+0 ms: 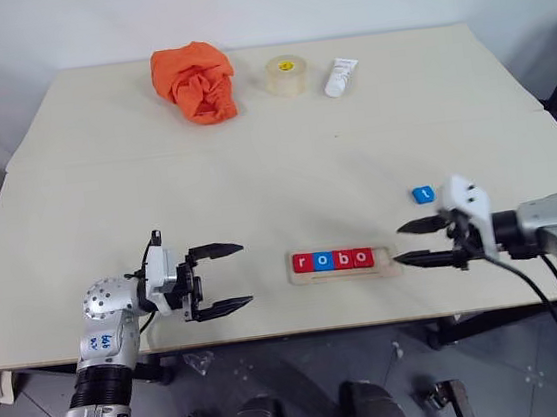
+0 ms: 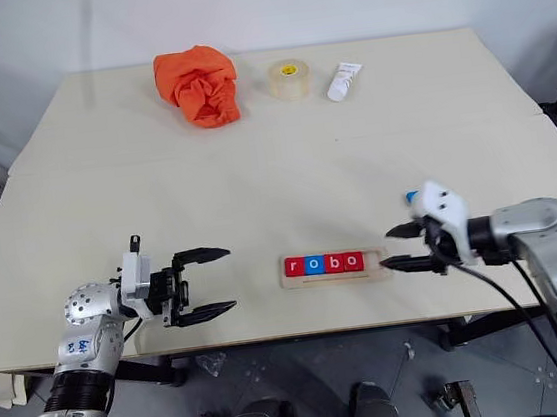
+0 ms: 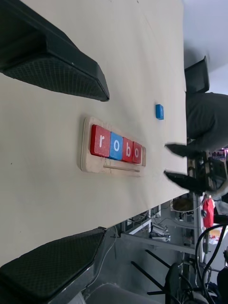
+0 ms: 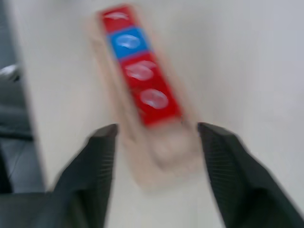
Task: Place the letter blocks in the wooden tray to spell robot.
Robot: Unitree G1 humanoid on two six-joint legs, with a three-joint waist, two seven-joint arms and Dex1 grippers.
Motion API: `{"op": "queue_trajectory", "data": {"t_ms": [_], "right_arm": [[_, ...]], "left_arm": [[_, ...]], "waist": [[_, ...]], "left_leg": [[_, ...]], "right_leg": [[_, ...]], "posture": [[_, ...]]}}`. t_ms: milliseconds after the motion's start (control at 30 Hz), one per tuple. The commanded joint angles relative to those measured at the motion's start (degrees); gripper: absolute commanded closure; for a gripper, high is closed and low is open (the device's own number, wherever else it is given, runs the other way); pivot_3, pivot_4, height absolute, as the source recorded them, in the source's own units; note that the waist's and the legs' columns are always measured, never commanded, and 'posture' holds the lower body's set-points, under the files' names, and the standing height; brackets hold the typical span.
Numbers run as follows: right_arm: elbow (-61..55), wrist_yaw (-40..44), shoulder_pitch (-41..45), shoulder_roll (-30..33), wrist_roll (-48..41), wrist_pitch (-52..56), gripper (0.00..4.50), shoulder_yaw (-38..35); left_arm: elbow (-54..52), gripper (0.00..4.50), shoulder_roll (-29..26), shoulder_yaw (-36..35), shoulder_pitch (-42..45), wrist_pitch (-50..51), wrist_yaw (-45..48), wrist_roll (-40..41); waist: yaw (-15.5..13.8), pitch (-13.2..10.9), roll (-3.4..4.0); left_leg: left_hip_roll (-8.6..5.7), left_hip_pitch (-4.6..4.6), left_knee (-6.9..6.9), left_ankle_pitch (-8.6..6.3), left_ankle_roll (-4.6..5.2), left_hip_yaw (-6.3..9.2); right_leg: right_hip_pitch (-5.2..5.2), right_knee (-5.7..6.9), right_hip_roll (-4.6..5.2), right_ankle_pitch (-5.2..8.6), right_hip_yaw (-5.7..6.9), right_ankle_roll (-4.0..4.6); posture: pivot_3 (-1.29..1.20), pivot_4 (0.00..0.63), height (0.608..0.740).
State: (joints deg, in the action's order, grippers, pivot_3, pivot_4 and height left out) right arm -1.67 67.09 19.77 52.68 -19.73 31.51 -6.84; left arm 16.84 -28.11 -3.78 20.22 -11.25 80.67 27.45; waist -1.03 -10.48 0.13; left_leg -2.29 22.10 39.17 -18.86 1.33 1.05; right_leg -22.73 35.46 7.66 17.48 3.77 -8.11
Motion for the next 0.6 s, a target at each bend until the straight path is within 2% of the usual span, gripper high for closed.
{"op": "queue_trajectory", "data": {"t_ms": [33,333,467,600], "right_arm": [[3.32,-0.98,-1.9,1.52,-1.58,-2.91,0.05,-6.82],[7.41,1.38,-13.04,2.65,-3.79,-9.79,0.05,-19.27],[6.06,1.44,-18.64,2.83,-4.72,-10.13,0.05,-24.03],[3.76,-0.72,-20.97,1.88,-5.84,-8.08,0.05,-25.82]], "left_arm": [[0.25,0.0,-0.43,-0.54,0.99,-0.59,0.62,0.37],[1.99,0.0,-0.55,-0.38,2.59,-0.44,1.84,0.28],[2.44,0.0,-0.77,-0.48,3.1,-0.27,2.27,0.3],[3.5,0.0,-0.89,-0.46,4.0,-0.36,2.74,0.11]], "waist": [[-0.18,0.0,0.0],[-0.35,0.0,0.0],[-0.37,0.0,0.0],[-0.27,0.0,0.01]], "left_leg": [[0.0,0.0,0.0,0.0,0.0,0.0],[0.0,-0.02,0.0,0.01,0.02,-0.04],[-0.01,-0.03,0.0,0.01,0.03,-0.06],[0.0,-0.08,0.0,0.01,0.03,-0.07]], "right_leg": [[0.0,0.0,0.0,0.0,0.0,0.0],[0.04,0.02,-0.01,0.0,0.03,0.0],[0.07,0.0,-0.01,0.0,0.03,-0.01],[0.12,-0.02,-0.01,0.0,0.01,-0.01]], "posture": [[0.0,0.15,0.74],[0.0,0.15,0.74],[0.0,0.15,0.74],[0.0,0.15,0.74]]}}
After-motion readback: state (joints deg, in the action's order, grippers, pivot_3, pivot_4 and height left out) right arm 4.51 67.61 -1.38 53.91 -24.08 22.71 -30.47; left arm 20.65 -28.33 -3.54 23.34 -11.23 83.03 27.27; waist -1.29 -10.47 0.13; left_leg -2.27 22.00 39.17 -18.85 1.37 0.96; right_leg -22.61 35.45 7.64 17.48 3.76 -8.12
